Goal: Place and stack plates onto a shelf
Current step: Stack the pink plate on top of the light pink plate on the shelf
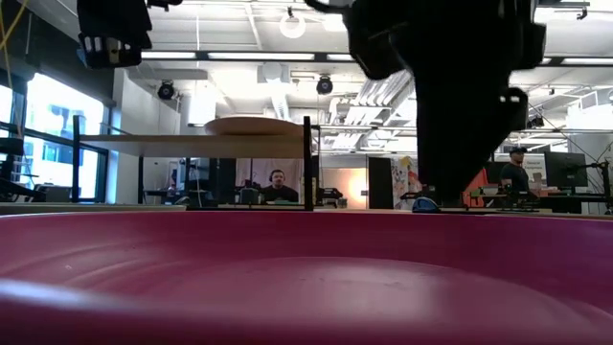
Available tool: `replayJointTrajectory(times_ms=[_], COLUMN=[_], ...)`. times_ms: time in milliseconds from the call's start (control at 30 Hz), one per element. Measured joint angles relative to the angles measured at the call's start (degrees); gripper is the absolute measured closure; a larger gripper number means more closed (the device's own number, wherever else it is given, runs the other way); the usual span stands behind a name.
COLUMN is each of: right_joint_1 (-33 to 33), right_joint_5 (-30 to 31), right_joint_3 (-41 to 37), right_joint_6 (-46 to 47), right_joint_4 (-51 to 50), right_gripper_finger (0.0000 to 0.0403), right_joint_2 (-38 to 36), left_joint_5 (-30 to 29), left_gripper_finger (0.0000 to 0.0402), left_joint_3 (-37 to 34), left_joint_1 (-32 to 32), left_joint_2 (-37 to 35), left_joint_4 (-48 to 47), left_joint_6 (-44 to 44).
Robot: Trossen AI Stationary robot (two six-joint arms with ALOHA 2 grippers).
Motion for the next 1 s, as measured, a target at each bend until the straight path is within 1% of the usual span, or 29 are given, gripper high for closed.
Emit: replayJointTrajectory(times_ms=[200, 533, 667, 800, 1000], right_joint_1=[0.0, 0.0, 0.0, 0.0, -0.1], right_joint_5=[-0.5, -0.4, -0.5, -0.9, -2.5], right_joint_3=[0.0, 0.0, 0.0, 0.0, 0.0], right_joint_6=[0.0, 1.4, 1.9, 3.0, 5.2], right_joint_4=[0.1, 0.2, 0.6, 0.8, 0.8], right_gripper_finger=[0.0256, 0.0257, 0.0262, 0.0295, 0.0382], right_joint_2=[2.3, 4.0, 4.2, 4.2, 4.1], left_joint_5=[0.0, -0.1, -1.1, -1.7, -1.7], left_gripper_finger=[0.0337, 0.0337, 0.0337, 0.0337, 0.0334], left_joint_3=[0.0, 0.0, 0.0, 0.0, 0.0], left_joint_1=[-0.6, -0.7, -0.7, -0.6, -0.6], left_joint_2=[0.0, 0.0, 0.1, 0.7, 2.5], left_joint_4=[0.0, 0.0, -0.3, -0.4, -0.1], left_joint_6=[0.0, 0.1, 2.4, 2.1, 1.3])
